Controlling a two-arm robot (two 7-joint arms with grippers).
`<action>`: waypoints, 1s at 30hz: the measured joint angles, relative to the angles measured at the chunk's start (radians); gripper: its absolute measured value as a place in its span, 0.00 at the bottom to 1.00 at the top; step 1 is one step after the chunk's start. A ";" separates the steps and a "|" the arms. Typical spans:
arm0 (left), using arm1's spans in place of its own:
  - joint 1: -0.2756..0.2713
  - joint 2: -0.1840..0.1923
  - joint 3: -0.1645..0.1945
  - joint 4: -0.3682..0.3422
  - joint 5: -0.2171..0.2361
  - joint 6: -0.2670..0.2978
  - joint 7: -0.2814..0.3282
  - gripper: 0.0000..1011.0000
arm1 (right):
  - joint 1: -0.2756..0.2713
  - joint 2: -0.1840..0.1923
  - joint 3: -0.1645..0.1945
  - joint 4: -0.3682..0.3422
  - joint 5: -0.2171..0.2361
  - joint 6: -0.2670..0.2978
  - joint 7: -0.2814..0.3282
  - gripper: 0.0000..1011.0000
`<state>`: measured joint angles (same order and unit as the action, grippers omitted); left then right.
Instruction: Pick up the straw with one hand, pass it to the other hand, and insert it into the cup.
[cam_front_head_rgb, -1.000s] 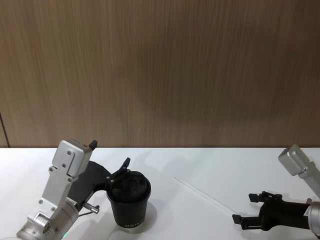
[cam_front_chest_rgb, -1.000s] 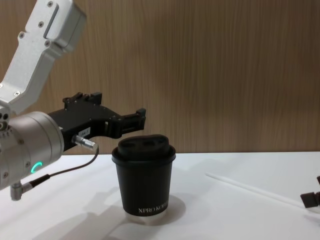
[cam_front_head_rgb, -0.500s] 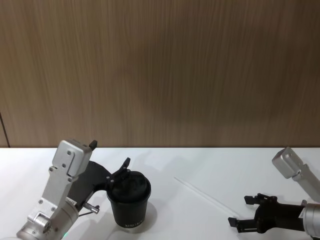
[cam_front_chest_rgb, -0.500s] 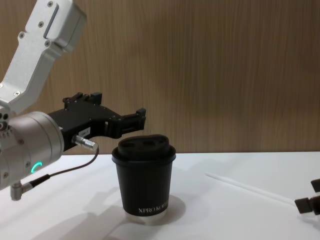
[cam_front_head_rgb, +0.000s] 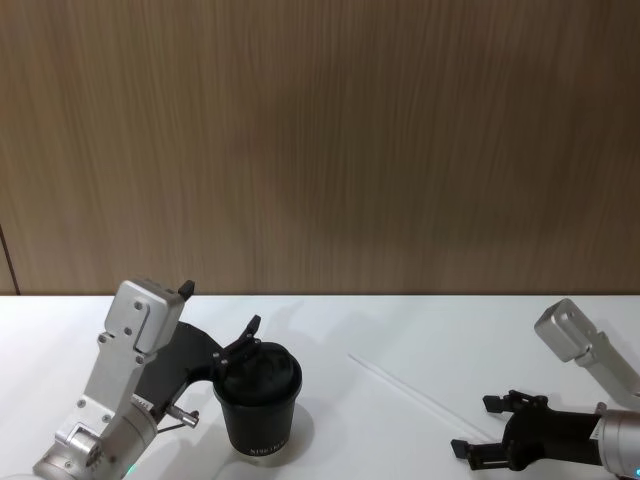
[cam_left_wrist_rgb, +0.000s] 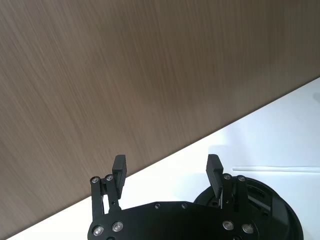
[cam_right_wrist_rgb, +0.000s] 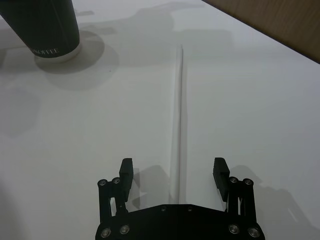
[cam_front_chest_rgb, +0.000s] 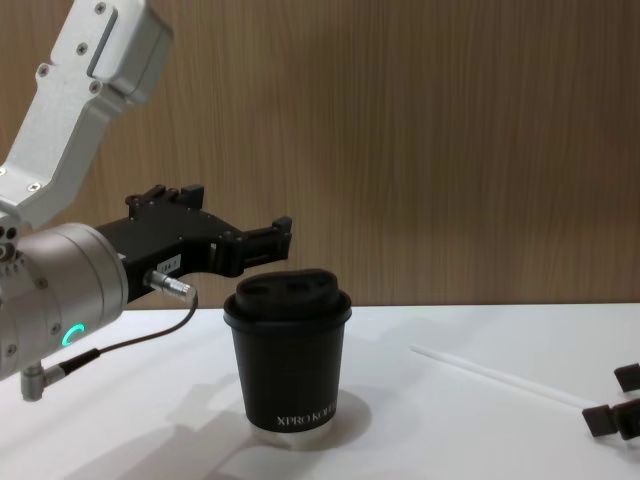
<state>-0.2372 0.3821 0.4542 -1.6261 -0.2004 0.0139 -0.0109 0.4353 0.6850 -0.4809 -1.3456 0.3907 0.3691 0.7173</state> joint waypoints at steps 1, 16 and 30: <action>0.000 0.000 0.000 0.000 0.000 0.000 0.000 0.99 | 0.001 0.000 -0.003 0.002 0.000 0.000 0.000 0.99; 0.000 0.000 0.000 0.000 0.000 0.000 0.000 0.99 | 0.014 -0.001 -0.025 0.010 0.002 -0.001 0.000 0.77; 0.000 0.000 0.000 0.000 0.000 0.000 0.000 0.99 | 0.022 0.004 -0.042 0.012 0.007 0.002 -0.003 0.34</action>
<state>-0.2372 0.3821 0.4542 -1.6262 -0.2004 0.0139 -0.0109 0.4575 0.6887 -0.5227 -1.3334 0.3972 0.3709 0.7144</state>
